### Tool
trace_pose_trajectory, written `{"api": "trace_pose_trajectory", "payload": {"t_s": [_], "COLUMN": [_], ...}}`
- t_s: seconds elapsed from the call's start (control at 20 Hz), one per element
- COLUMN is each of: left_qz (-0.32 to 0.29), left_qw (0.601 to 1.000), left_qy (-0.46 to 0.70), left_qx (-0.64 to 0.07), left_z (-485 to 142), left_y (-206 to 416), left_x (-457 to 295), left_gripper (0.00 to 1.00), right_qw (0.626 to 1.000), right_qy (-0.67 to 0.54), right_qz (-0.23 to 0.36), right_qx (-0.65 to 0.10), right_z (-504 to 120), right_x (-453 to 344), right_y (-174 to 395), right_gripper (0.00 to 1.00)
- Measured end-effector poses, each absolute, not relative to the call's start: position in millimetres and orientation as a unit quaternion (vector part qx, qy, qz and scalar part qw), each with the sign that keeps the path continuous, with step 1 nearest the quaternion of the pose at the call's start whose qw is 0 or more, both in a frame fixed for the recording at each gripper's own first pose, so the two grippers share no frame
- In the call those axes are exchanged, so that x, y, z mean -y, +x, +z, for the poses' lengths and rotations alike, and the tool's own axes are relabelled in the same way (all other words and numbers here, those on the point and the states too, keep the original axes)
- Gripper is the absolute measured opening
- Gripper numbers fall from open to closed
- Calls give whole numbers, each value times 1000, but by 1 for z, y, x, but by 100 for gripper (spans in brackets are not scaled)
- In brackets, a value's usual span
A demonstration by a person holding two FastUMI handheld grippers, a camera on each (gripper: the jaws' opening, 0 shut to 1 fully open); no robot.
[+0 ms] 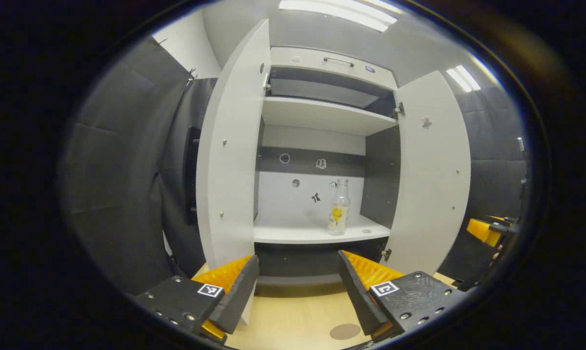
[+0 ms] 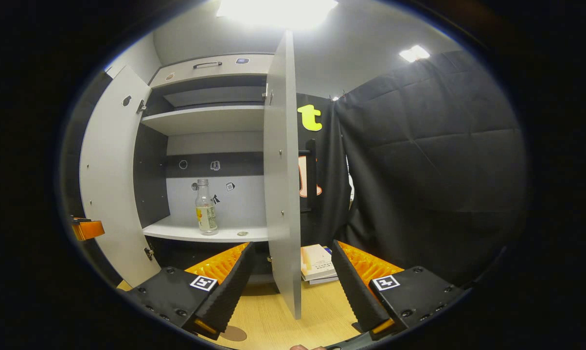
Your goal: Grasp the bottle in the cabinet with the left hand and place it on the coaster, then close the right door with the right hand and the left door with the left hand.
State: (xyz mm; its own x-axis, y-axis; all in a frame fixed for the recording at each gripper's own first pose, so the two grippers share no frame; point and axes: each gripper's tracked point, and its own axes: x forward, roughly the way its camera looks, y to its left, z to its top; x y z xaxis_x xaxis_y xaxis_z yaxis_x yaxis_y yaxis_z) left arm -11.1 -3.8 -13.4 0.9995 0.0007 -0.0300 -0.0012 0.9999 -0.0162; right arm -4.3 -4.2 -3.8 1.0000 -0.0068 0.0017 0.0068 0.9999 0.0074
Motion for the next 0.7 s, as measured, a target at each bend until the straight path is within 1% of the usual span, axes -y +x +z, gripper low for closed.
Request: {"api": "trace_pose_trajectory", "payload": {"t_s": [0.15,0.2,0.4,0.45,0.6,0.65,0.7], "left_qz": [-9,-11,-26,-31,-50,-54,-58], "left_qw": [1000,1000,1000,999,999,998,998], "left_qy": [-7,-7,-4,-2,1,3,4], "left_qx": [-16,-16,-14,-14,-13,-12,-10], "left_z": [-14,-14,-12,-10,1,5,10], "left_y": [-7,-6,6,10,31,41,50], "left_x": [11,13,26,30,47,52,57], "left_gripper": [94,94,94,94,94,94,94], "right_qw": [1000,1000,1000,999,999,998,998], "right_qy": [3,5,13,14,12,14,15], "right_qz": [-10,-12,-28,-31,-49,-54,-60], "right_qx": [0,-1,-2,-2,-8,-9,-8], "right_z": [-4,-5,-3,-2,0,3,5], "right_x": [11,13,26,30,48,53,59], "right_y": [-5,-5,-5,-4,2,5,8], "right_gripper": [100,96,96,99,100,96,96]}}
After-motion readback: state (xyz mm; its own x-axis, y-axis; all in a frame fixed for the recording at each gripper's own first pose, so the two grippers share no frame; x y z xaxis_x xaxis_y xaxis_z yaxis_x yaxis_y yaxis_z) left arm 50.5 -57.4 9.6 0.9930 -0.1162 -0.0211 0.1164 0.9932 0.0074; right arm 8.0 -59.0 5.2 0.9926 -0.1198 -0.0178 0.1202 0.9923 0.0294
